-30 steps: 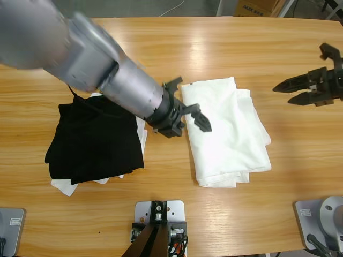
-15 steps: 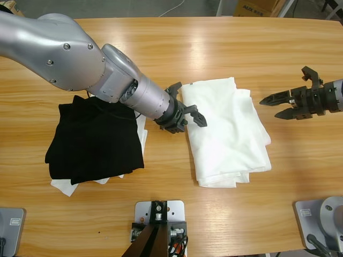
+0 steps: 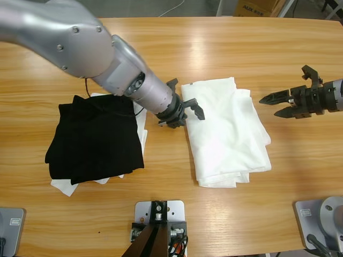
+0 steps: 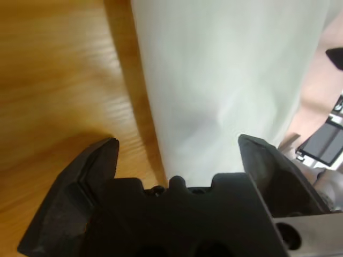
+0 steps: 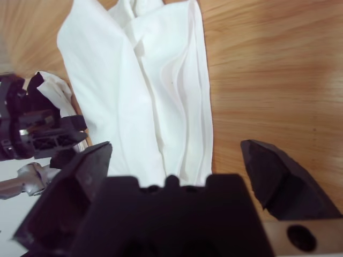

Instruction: Fold clothes

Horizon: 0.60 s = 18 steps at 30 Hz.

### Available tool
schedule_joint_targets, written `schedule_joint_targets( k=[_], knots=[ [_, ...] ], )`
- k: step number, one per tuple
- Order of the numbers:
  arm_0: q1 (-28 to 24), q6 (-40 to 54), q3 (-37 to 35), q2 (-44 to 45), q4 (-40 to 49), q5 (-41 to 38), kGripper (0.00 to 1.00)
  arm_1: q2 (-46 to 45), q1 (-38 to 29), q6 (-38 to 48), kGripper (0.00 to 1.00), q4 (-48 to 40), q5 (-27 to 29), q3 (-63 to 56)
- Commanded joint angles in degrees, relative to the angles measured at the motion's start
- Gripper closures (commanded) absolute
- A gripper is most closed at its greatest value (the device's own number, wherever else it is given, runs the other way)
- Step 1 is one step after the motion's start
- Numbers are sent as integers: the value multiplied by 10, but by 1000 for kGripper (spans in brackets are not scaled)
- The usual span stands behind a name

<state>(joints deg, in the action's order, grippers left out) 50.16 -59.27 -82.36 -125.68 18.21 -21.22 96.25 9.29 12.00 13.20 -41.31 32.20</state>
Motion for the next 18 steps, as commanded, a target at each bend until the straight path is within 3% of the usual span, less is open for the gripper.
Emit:
schedule_joint_targets(
  k=[1, 11, 15, 18],
  knots=[
    [22, -19, -50, -61, 40, 9, 133, -9, 9, 7, 36, -5, -4, -17],
    [56, -66, -69, -70, 38, 0, 169, -11, 10, 7, 36, -5, -4, -17],
    [67, -82, -66, -77, 31, 14, 711, -13, 10, 7, 36, -5, -4, -17],
    [65, -82, -62, -78, 28, 14, 850, -15, 10, 7, 36, -5, -4, -18]
  ],
)
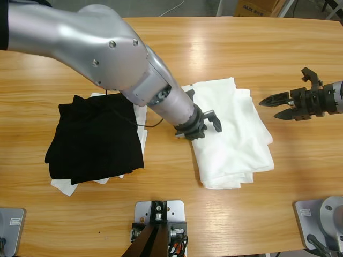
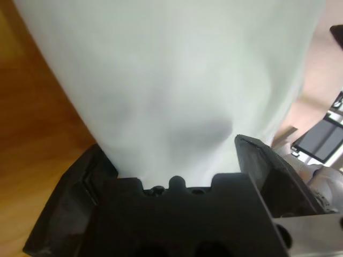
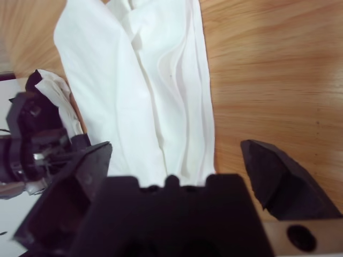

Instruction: Fold clothes

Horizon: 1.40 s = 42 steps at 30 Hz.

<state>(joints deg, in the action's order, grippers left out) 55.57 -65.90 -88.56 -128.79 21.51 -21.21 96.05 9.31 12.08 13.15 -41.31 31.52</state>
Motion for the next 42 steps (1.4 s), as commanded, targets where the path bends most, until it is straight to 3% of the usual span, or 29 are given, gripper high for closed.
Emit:
schedule_joint_targets(
  k=[1, 4, 7, 13, 16, 19, 24, 29, 35, 42],
  knots=[
    [10, -17, 1, -47, -6, 14, 867, -14, 10, 6, 36, -5, -4, -11],
    [5, -21, 0, -50, -18, 9, 884, -14, 10, 6, 36, -5, -4, -11],
    [3, -26, -2, -54, -26, 12, 1000, -14, 10, 6, 36, -5, -3, -11],
    [-7, 16, 0, -56, -35, 14, 1000, -14, 10, 55, 41, -5, -4, -13],
    [-16, 40, 0, -56, -12, 7, 1000, -3, 10, 127, 23, -4, -44, -23],
    [-33, 58, 18, -44, 5, 7, 1000, 13, 0, 148, 0, -4, -47, -35],
    [-44, 66, 34, -38, 1, 8, 1000, 69, -65, 171, 0, -31, -14, -46],
    [-44, 65, 34, -38, 0, 7, 1000, 87, -67, 172, 0, -77, 13, -54],
    [-44, 64, 34, -39, -1, 7, 1000, 128, -67, 170, 0, -157, -28, -74],
    [-45, 63, 34, -39, -4, 8, 1000, 142, -87, 171, 0, -160, -62, -76]
  ],
)
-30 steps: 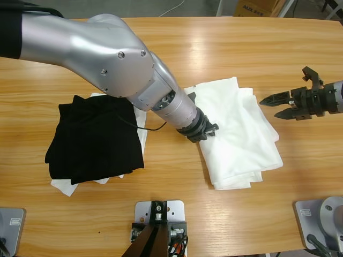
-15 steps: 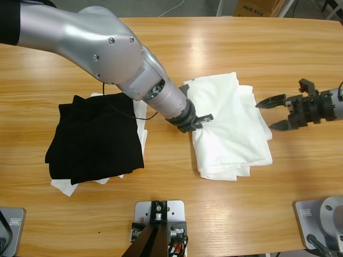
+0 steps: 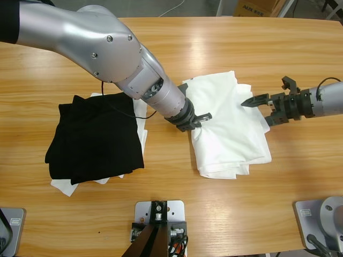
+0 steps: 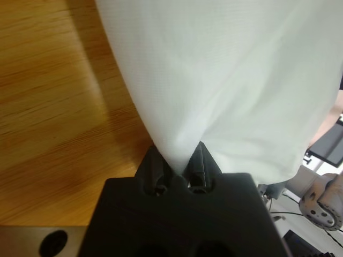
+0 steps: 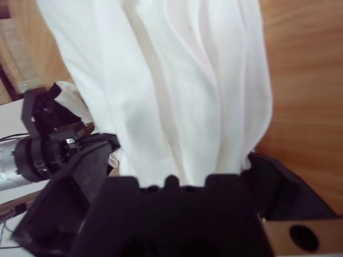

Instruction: Fold clothes

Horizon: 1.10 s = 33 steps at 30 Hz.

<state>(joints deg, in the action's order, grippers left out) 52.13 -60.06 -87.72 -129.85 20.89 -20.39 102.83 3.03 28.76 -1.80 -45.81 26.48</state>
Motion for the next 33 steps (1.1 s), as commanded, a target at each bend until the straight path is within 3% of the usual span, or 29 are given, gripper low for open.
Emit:
schedule_joint_targets(
  k=[1, 10, 12, 17, 26, 33],
  knots=[
    [-10, 5, 26, -29, 2, -1, 1000, 81, -31, 5, 0, -11, -20, -26],
    [-11, 3, 26, -30, -6, -1, 1000, 105, -64, 9, 45, -44, -19, -30],
    [-11, 3, 26, -29, -7, -1, 1000, 109, -65, 9, 250, -48, -19, -30],
    [-10, 1, 26, -31, -16, -3, 1000, 121, -80, 9, 992, -58, -21, -29],
    [-6, 9, -7, -35, -40, -20, 1000, 132, -94, 1, 1000, -82, -40, -35],
    [-4, 40, -83, -45, -40, -43, 1000, 45, -111, -4, 1000, -70, -48, -35]
  ],
)
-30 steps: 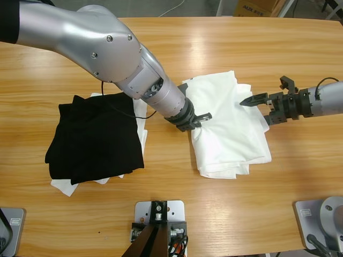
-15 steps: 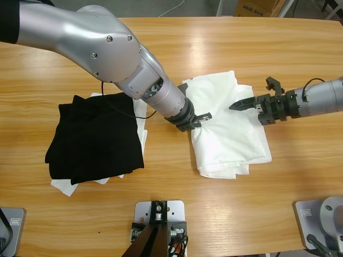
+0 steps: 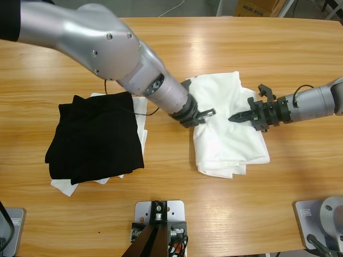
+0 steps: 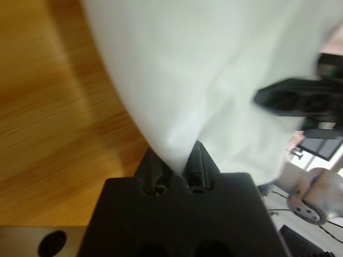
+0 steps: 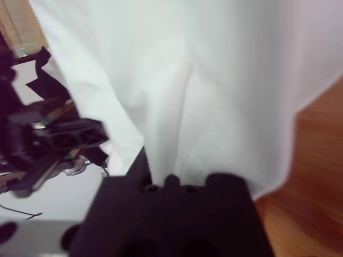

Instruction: Fold clothes

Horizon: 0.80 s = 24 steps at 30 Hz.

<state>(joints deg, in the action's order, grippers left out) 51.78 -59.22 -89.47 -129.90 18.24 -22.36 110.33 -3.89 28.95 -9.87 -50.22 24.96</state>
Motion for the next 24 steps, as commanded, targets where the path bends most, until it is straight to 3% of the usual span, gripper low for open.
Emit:
schedule_joint_targets(
  k=[1, 10, 15, 24],
  knots=[
    [2, 30, -68, -43, -14, -22, 1000, -43, -49, -6, 1000, 16, 3, -20],
    [17, 27, -58, -26, -7, -21, 1000, -142, -60, -12, 1000, 78, 49, -7],
    [15, 32, 3, 41, 6, 3, 1000, -159, -72, -14, 1000, 132, 60, 50],
    [1, 52, 108, 188, 44, 74, 1000, -190, -181, 37, 1000, 195, 108, 130]
  ],
)
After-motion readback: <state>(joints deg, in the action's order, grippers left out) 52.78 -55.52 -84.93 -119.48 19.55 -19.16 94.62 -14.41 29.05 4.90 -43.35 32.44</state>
